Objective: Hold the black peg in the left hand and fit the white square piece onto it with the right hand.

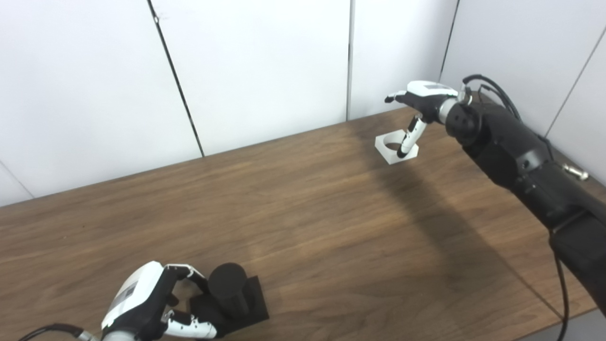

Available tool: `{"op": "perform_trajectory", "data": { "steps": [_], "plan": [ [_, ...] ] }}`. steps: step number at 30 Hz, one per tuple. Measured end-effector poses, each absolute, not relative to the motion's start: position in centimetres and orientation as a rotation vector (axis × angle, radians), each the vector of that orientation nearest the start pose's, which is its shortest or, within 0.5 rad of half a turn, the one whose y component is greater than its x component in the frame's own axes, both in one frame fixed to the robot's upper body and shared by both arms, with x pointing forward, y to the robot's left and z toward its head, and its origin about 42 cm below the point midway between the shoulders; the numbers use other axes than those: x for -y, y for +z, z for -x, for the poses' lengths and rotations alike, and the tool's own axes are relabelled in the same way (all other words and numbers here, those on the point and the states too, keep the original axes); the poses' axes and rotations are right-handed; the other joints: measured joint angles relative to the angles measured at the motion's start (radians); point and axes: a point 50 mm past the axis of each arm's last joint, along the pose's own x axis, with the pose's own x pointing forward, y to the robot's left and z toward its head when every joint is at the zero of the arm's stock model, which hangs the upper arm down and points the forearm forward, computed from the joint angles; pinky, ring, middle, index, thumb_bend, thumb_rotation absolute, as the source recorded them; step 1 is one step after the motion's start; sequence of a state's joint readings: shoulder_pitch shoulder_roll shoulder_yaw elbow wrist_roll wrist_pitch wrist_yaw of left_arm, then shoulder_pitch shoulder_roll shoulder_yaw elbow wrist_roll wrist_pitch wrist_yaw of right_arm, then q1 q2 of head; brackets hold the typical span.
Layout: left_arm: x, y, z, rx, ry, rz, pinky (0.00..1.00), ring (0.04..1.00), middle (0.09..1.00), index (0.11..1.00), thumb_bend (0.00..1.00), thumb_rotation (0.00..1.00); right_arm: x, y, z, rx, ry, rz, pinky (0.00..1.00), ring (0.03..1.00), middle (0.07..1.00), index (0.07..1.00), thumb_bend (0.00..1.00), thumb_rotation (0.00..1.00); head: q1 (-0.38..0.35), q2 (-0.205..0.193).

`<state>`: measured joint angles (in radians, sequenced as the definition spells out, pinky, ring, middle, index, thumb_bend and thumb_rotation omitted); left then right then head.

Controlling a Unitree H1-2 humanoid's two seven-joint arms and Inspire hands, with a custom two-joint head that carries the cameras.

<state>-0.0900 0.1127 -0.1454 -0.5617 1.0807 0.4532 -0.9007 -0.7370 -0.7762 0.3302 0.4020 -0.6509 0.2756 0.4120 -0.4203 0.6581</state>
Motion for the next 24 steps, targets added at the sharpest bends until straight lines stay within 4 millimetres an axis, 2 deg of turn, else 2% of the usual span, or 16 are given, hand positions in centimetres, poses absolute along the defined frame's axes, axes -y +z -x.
{"op": "perform_trajectory", "data": {
  "steps": [8,15,19,24],
  "plan": [
    [-19.8,21.4,-26.7,-0.198,-0.405,-1.044,0.74,0.841,0.781,0.485,0.52,0.05,40.7,28.1,-48.0,-0.337,0.107,1.503,1.0,1.0,0.944,0.895,0.93,0.17,0.012,0.006],
    [-19.7,21.5,-26.6,-0.197,-0.407,-1.05,0.75,0.843,0.778,0.485,0.52,0.05,40.6,27.7,-49.0,-0.37,0.129,1.556,1.0,0.989,0.912,0.849,0.94,0.18,0.023,0.017],
    [-19.7,21.5,-26.6,-0.202,-0.407,-1.056,0.75,0.831,0.776,0.485,0.52,0.05,40.4,26.6,-49.1,-0.396,0.169,1.6,1.0,0.977,0.904,0.841,0.95,0.19,0.031,0.02],
    [-19.6,21.5,-26.6,-0.208,-0.408,-1.049,0.74,0.83,0.774,0.484,0.52,0.05,40.3,26.6,-49.2,-0.388,0.184,1.62,1.0,0.969,0.899,0.821,0.91,0.2,0.041,0.024]
  ]
}}
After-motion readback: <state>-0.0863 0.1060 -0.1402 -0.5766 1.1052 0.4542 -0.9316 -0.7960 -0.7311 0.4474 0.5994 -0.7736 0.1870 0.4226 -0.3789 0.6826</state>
